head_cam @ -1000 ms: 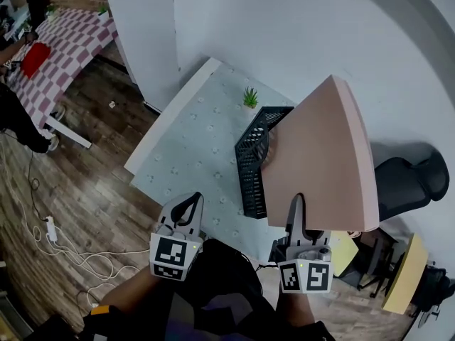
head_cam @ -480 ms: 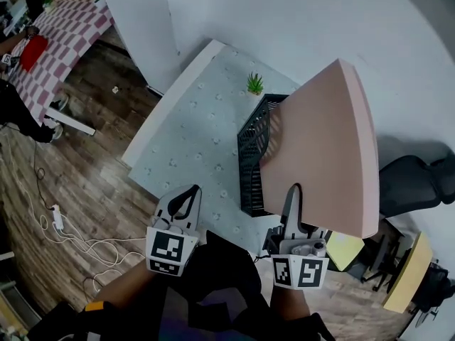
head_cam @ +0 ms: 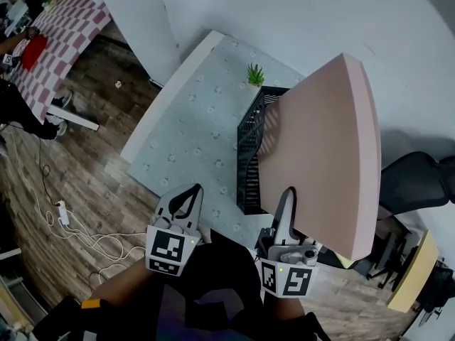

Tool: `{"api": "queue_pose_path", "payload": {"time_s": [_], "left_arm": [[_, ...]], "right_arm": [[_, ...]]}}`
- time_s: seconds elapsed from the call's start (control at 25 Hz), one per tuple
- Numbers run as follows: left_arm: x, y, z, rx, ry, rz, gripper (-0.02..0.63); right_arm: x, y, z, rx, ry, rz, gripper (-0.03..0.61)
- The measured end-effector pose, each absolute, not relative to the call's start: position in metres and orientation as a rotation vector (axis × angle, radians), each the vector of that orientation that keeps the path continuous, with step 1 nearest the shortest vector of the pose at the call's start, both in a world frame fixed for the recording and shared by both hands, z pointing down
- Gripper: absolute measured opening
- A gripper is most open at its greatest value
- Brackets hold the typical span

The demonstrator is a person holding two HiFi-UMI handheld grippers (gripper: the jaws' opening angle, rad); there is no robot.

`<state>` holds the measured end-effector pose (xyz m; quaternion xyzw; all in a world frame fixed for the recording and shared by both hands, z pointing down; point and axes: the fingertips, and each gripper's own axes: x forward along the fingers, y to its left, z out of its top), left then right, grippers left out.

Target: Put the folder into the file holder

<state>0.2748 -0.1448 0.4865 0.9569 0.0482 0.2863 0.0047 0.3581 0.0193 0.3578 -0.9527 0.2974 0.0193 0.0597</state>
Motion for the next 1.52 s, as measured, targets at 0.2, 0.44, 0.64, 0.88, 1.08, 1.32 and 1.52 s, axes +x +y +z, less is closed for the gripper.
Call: {"api": "queue_pose_path", "payload": {"time_s": [0.2,0.44,0.64,0.88,1.08,1.32,1.52], "left_arm": [[0.27,-0.143,0.487,2.999,0.153,0.907,0.008],[0.26,-0.142,0.49,2.993,0.156,0.919,0.008],[0.253,-0.144,0.495,2.986,0.151,0.942,0.008],[0.245,-0.144,0.51,2.97,0.169,0.981,0.009],[0.238,-0.143,0.529,2.952,0.17,1.012,0.008],[0.236,-0.142,0.546,2.94,0.156,1.007,0.008],[0.231,-0.138,0.539,2.954,0.14,0.952,0.009]], "right_arm": [[0.352,0.016,0.353,-2.868,0.888,0.073,0.127],[0.345,0.008,0.36,-2.856,0.866,0.066,0.127],[0.343,0.006,0.376,-2.871,0.834,0.071,0.13],[0.338,-0.003,0.407,-2.891,0.835,0.042,0.136],[0.338,-0.005,0.43,-2.924,0.846,0.045,0.144],[0.339,-0.008,0.45,-2.968,0.857,0.057,0.149],[0.336,-0.018,0.459,-3.036,0.918,0.018,0.17]]}}
